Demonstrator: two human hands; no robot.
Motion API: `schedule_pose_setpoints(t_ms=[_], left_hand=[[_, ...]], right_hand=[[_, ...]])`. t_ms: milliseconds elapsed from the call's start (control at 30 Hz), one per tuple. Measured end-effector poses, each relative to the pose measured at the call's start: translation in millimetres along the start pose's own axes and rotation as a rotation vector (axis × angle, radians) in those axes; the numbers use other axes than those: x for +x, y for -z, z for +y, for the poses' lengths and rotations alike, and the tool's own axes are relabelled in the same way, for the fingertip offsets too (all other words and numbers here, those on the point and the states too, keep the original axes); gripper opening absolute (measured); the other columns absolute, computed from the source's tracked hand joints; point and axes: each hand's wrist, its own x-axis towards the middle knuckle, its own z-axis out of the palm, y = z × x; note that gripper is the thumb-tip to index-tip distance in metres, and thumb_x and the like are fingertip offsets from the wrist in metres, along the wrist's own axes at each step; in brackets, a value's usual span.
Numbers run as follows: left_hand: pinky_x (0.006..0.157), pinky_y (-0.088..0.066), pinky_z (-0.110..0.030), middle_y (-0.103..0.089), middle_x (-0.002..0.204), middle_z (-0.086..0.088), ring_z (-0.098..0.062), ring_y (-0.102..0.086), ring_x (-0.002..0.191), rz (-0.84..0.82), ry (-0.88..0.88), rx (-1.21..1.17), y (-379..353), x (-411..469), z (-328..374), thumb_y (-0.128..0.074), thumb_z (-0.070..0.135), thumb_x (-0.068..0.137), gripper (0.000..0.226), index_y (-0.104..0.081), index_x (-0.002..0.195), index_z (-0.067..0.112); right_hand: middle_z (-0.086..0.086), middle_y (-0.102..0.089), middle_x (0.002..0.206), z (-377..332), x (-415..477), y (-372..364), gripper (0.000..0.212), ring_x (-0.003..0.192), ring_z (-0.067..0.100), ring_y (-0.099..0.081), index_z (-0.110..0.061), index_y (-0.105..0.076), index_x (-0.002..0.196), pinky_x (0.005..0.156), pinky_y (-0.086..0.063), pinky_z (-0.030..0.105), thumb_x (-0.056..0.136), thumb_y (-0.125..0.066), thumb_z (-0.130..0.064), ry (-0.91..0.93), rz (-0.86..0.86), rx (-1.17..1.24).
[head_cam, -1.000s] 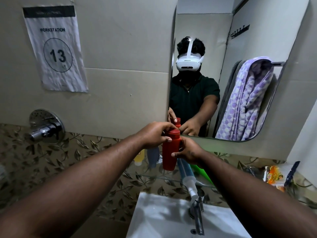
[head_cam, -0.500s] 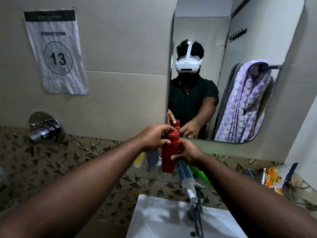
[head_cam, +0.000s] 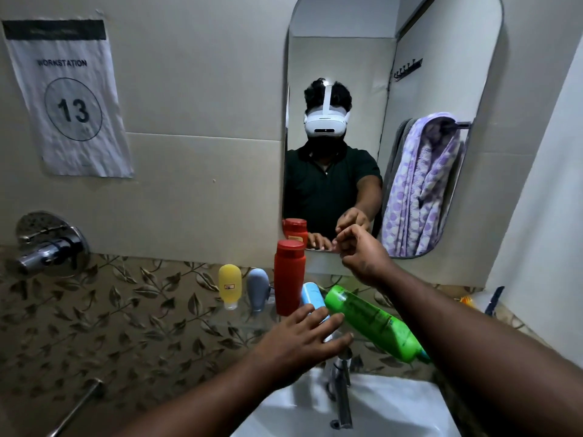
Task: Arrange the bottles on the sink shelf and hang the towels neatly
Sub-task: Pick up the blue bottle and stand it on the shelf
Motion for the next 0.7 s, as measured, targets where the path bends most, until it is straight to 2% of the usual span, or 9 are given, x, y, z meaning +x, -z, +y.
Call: schedule_pose_setpoints(t_ms=[100, 167, 233, 367, 500, 567, 700], left_hand=[[0.109, -0.045, -0.041, -0.053, 0.148, -0.006, -0.028, -0.053, 0.128, 0.03, -0.007, -0.006, -6, 8, 1, -0.074, 0.023, 0.08, 0.068, -0.05, 0.143, 0.028], [0.104, -0.048, -0.04, -0.059, 0.139, -0.006, -0.027, -0.056, 0.122, 0.071, -0.015, -0.016, -5, 13, 2, -0.074, 0.022, 0.081, 0.056, -0.055, 0.133, 0.027], [0.097, -0.051, -0.039, -0.062, 0.13, -0.005, -0.026, -0.059, 0.114, 0.115, -0.023, -0.023, -4, 16, 2, -0.069, 0.019, 0.084, 0.043, -0.057, 0.126, 0.025], [0.083, -0.054, -0.038, -0.065, 0.12, -0.006, -0.026, -0.062, 0.099, 0.153, -0.008, -0.004, -6, 20, 2, -0.057, 0.016, 0.091, 0.02, -0.057, 0.11, 0.022], [0.075, -0.053, -0.037, -0.066, 0.116, -0.004, -0.025, -0.062, 0.094, 0.152, 0.018, -0.044, -8, 20, 2, -0.057, 0.017, 0.091, 0.015, -0.059, 0.104, 0.022], [0.075, -0.053, -0.037, -0.065, 0.114, -0.004, -0.024, -0.061, 0.095, 0.141, 0.034, -0.057, -7, 21, 1, -0.058, 0.018, 0.09, 0.016, -0.059, 0.105, 0.022], [0.071, -0.051, -0.038, -0.065, 0.108, -0.004, -0.024, -0.06, 0.093, 0.17, 0.07, -0.06, -1, 25, -4, -0.058, 0.015, 0.088, 0.019, -0.06, 0.106, 0.02]], right_hand=[[-0.002, -0.076, 0.095, 1, -5, 9, 0.04, 0.093, 0.017, -0.073, -0.037, -0.055, 0.089, 0.085, -0.059, 0.048, 0.066, -0.055, -0.003, 0.02, 0.013, 0.027], [-0.002, -0.076, 0.094, 0, -11, 16, 0.04, 0.093, 0.016, -0.073, -0.033, -0.057, 0.092, 0.084, -0.059, 0.047, 0.068, -0.056, 0.0, 0.016, 0.017, 0.035], [-0.001, -0.076, 0.094, 2, -15, 20, 0.04, 0.093, 0.016, -0.072, -0.028, -0.058, 0.096, 0.083, -0.058, 0.045, 0.072, -0.056, 0.004, 0.008, 0.015, 0.038], [-0.001, -0.076, 0.094, 5, -22, 25, 0.039, 0.091, 0.017, -0.072, -0.027, -0.059, 0.097, 0.081, -0.058, 0.045, 0.071, -0.058, 0.001, 0.015, 0.01, 0.023], [0.001, -0.076, 0.094, 9, -27, 23, 0.036, 0.091, 0.02, -0.072, -0.024, -0.06, 0.096, 0.082, -0.058, 0.043, 0.074, -0.061, 0.005, 0.015, -0.044, -0.009], [0.001, -0.075, 0.094, 12, -27, 20, 0.037, 0.093, 0.021, -0.073, -0.026, -0.061, 0.092, 0.084, -0.059, 0.047, 0.073, -0.06, 0.006, 0.023, -0.104, -0.025], [0.003, -0.075, 0.101, 13, -29, 17, 0.042, 0.099, 0.021, -0.072, -0.025, -0.063, 0.092, 0.086, -0.06, 0.043, 0.075, -0.059, 0.014, 0.057, -0.201, -0.079]])
